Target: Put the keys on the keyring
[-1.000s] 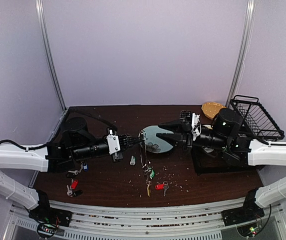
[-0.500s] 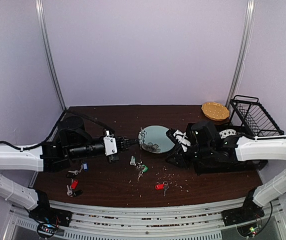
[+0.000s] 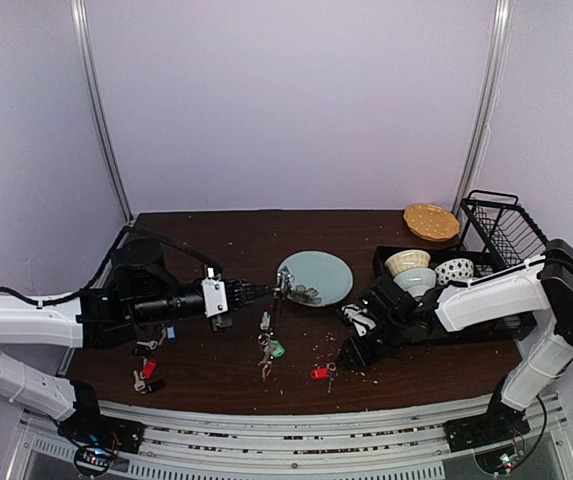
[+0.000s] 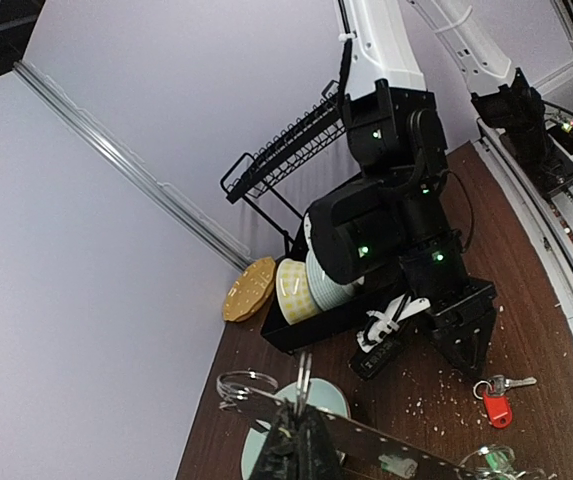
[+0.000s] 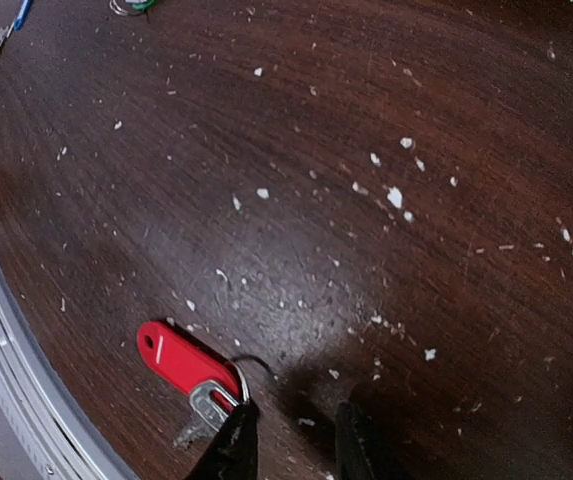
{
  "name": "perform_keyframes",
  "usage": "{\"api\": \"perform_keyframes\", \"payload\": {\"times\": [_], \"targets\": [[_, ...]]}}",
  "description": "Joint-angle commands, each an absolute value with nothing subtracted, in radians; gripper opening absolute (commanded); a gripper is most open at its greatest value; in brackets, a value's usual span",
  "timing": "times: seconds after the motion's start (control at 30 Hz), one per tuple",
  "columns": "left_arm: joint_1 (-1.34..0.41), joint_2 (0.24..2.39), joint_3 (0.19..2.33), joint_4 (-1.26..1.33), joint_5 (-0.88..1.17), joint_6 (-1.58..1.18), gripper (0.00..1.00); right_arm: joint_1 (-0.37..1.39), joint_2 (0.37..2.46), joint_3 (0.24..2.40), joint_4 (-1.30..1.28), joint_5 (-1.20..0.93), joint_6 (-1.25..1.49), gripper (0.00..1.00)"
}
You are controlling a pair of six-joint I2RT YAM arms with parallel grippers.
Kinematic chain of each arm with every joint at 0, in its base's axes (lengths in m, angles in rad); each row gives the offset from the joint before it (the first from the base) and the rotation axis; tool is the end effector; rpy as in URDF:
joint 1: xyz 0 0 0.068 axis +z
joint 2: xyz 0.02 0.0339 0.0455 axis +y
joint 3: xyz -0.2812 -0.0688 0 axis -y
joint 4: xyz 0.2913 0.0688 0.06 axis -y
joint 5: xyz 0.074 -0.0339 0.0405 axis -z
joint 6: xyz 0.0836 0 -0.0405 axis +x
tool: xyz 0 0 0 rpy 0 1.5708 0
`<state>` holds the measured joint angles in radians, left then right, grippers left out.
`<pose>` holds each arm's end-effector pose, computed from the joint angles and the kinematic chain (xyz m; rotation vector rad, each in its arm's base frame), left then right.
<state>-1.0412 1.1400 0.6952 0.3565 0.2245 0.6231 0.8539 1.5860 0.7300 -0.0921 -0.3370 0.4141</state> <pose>0.1589 -0.3082 0.2841 1.3527 0.9984 -0.5021 0.2089 0.2818 0.0898 -0.7327 2.6008 0.8841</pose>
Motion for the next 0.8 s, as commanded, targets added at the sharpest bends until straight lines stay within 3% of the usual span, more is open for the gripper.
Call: {"api": "perform_keyframes", "payload": {"times": [0.0,0.77], "targets": [[-1.037,1.103,0.69,0.433,0.232,0.606,0.0,0.864,1.62,0.745,-0.068,-0.38,0.461,0.3],[-1.037,1.112,0.702,0.412,0.224,0.616,0.0,0.862,1.67,0.786,-0.061,-0.449,0.417,0.1]]}}
